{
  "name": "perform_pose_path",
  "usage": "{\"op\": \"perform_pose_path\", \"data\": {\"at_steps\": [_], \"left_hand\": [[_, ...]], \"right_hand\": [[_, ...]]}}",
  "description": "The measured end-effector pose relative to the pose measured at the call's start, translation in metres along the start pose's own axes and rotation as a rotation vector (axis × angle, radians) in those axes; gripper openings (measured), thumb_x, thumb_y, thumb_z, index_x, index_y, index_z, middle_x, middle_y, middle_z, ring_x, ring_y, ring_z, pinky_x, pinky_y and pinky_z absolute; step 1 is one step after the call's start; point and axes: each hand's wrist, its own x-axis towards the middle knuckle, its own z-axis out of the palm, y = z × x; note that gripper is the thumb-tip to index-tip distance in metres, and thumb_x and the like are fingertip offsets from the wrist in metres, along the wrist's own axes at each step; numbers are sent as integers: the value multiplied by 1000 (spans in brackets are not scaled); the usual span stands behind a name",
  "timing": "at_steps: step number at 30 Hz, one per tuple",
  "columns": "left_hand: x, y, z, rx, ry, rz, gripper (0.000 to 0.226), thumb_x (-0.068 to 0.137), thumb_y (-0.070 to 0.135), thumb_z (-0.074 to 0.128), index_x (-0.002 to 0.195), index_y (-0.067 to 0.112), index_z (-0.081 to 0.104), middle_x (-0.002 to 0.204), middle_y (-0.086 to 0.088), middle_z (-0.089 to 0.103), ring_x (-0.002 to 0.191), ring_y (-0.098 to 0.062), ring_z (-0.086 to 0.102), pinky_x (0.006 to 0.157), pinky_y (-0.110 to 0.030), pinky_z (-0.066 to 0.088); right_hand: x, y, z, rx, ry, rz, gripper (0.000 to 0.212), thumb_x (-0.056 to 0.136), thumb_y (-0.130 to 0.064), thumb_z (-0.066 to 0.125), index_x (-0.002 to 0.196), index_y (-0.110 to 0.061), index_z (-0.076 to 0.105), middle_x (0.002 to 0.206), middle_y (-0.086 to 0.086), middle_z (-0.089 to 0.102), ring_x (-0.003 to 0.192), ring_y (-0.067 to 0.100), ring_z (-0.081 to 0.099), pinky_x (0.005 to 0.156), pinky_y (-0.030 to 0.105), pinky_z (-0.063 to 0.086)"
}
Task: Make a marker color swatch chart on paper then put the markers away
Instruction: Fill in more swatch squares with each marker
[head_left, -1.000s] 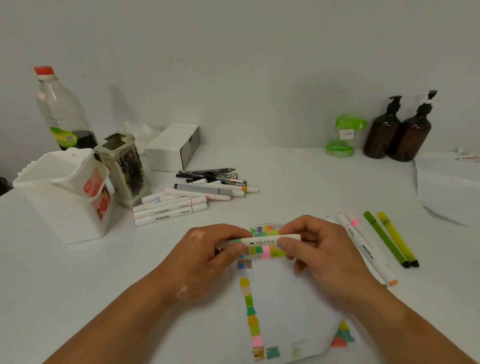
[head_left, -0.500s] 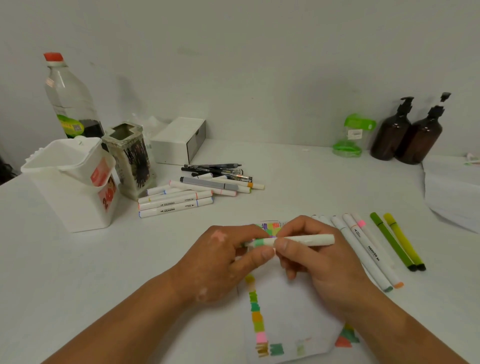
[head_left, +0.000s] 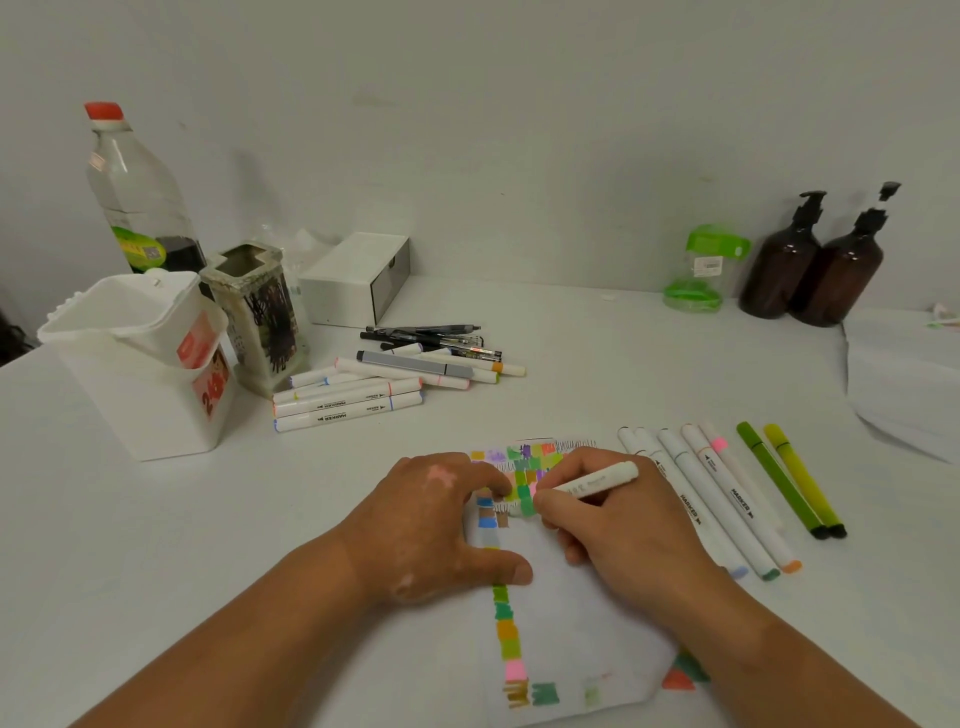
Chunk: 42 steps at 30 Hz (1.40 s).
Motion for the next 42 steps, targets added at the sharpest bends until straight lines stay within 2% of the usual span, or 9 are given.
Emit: {"op": "perform_pose_path", "data": {"at_steps": [6,14,21,25,31,36,39,42], "left_hand": [[2,-1,0,2,-4,-1,81,62,85,65,131,44,53,85,30,40,84,-1,44,69,-10,28],[3,-3,1,-5,12,17,83,61,86,64,131,44,53,84,32,40,81,10,42,67,-8,27],[3,-2,1,3,-2,-2,83,62,85,64,133,43,52,92,29,41,86,1,43,69,-7,26],[3,-2,1,-4,4,8,82,62,84,65,133,44,52,84,34,36,80,10,40,67,-6,26],[3,-2,0,-5,-3,7,83,62,85,65,133,44,52,84,35,36,81,12,41,65,-7,27],[3,-4,1,6,-2,-1,84,61,86,64,132,44,52,89,29,44,82,10,43,66,-8,29],[3,-5,3,30,-11,-12,84,61,87,63,132,44,52,101,25,50,86,1,46,71,-10,30],[2,-5,2,22,18,-4,80,64,87,61,131,46,49,99,28,53,85,2,49,66,-10,32]], "right_hand": [[-1,-4,-1,-23,-23,11,13,82,-15,73,74,-25,72,57,2,68,45,10,61,43,14,43],[0,-4,-1,-27,-33,24,14,82,-15,72,73,-25,70,56,-1,67,44,9,61,43,14,42],[0,-3,-1,-45,-21,31,11,84,-18,71,75,-25,70,58,-2,68,45,8,62,44,13,43],[0,-3,-1,-41,-2,42,12,83,-18,71,74,-25,69,57,-4,67,44,9,62,42,14,42],[1,-2,-1,-51,10,42,13,85,-19,71,74,-26,69,57,-5,67,45,8,62,43,14,42],[1,0,-1,-70,21,28,11,87,-22,70,77,-26,68,58,-6,67,45,7,62,43,14,42],[2,3,0,-81,24,14,11,84,-23,69,74,-26,67,60,-4,67,46,9,58,43,18,42],[4,4,-2,79,55,2,9,83,-24,69,74,-25,67,57,0,63,47,13,56,46,25,44]]}}
